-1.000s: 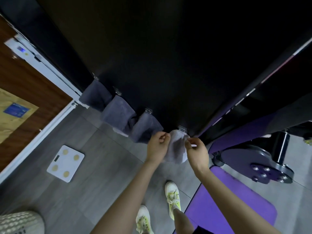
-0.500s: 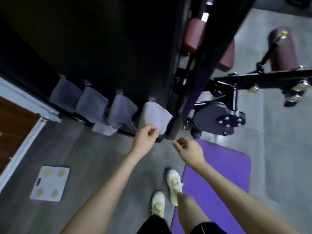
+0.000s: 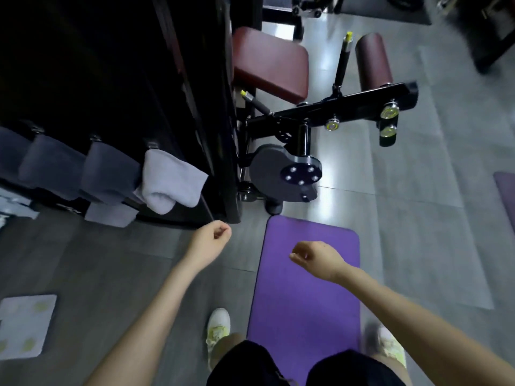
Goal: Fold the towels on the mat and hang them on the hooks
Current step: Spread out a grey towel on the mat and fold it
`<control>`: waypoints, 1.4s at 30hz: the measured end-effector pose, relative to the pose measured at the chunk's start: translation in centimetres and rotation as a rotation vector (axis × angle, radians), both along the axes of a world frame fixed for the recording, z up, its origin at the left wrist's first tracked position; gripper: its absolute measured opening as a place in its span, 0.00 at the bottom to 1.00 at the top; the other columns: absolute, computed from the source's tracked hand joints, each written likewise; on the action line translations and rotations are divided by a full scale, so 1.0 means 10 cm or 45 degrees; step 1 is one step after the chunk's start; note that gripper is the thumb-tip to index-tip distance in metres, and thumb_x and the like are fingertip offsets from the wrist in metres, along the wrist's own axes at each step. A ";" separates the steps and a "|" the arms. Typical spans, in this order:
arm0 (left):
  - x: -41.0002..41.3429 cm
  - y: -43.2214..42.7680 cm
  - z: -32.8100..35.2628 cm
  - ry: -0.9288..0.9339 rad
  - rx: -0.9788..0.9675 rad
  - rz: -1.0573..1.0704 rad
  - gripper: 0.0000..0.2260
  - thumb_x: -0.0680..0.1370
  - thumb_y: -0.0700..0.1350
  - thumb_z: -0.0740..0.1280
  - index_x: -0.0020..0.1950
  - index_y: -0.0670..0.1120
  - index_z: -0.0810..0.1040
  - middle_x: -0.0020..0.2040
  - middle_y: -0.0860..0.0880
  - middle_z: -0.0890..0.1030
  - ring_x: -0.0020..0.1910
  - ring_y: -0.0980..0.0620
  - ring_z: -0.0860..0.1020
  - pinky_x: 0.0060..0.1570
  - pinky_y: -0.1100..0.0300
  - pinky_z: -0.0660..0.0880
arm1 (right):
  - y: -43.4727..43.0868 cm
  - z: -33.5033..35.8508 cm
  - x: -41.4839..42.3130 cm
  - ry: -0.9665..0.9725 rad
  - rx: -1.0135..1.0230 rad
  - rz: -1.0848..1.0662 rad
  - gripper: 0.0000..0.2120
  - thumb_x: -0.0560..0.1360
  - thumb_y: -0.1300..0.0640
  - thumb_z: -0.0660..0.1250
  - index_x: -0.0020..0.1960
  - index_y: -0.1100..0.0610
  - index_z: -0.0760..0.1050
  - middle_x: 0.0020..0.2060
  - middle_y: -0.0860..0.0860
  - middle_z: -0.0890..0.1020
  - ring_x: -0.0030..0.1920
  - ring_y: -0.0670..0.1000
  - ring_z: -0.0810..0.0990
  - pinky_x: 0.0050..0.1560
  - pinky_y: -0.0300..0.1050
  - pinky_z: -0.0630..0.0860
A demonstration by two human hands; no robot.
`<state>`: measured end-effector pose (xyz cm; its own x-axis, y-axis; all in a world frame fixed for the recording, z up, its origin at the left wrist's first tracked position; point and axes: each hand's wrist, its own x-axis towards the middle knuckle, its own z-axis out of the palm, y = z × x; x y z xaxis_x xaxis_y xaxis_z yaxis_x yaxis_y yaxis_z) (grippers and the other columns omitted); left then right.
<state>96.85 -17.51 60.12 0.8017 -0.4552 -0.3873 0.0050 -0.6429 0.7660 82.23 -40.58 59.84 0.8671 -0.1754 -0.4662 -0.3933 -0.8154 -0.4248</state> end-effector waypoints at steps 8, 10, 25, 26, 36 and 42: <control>-1.90 -1.07 0.29 -0.091 -0.075 0.663 0.11 0.78 0.37 0.63 0.39 0.50 0.74 0.35 0.51 0.78 0.28 0.63 0.76 0.28 0.74 0.69 | -1.44 -0.23 -1.07 -0.151 -0.245 0.653 0.17 0.78 0.43 0.58 0.59 0.52 0.74 0.51 0.49 0.81 0.53 0.52 0.78 0.45 0.42 0.70; -2.63 -1.30 0.42 -0.067 -0.101 0.883 0.09 0.78 0.35 0.61 0.41 0.46 0.74 0.34 0.49 0.77 0.26 0.66 0.75 0.26 0.75 0.68 | -1.63 -0.16 -1.40 -0.171 -0.224 0.788 0.17 0.78 0.43 0.59 0.60 0.53 0.73 0.52 0.49 0.81 0.54 0.54 0.78 0.47 0.43 0.72; -7.37 -1.14 0.43 0.045 0.157 1.852 0.09 0.77 0.36 0.63 0.40 0.46 0.77 0.32 0.47 0.80 0.34 0.51 0.77 0.39 0.60 0.75 | -0.94 -0.08 -4.21 -0.278 -0.100 1.833 0.21 0.78 0.42 0.58 0.64 0.54 0.70 0.59 0.53 0.78 0.59 0.55 0.76 0.50 0.45 0.72; -7.69 -1.09 0.37 0.048 0.196 1.895 0.07 0.76 0.35 0.64 0.42 0.43 0.79 0.35 0.44 0.80 0.37 0.49 0.78 0.44 0.55 0.75 | -0.83 -0.12 -4.40 -0.265 -0.111 1.864 0.21 0.78 0.42 0.58 0.65 0.53 0.69 0.60 0.52 0.77 0.60 0.55 0.75 0.51 0.45 0.72; -10.44 -0.91 -0.44 0.270 0.372 2.194 0.06 0.77 0.40 0.64 0.44 0.40 0.79 0.38 0.41 0.80 0.42 0.42 0.80 0.40 0.58 0.69 | 0.17 -0.67 -6.43 -0.178 -0.144 2.039 0.22 0.77 0.41 0.59 0.66 0.51 0.69 0.61 0.49 0.76 0.61 0.53 0.74 0.53 0.44 0.72; -11.13 -0.89 -1.28 0.314 0.395 2.368 0.06 0.77 0.41 0.63 0.48 0.42 0.79 0.47 0.42 0.81 0.48 0.42 0.79 0.42 0.61 0.65 | 0.63 -1.28 -7.12 -0.133 -0.056 2.013 0.20 0.77 0.42 0.61 0.64 0.51 0.71 0.58 0.49 0.77 0.59 0.52 0.74 0.51 0.42 0.71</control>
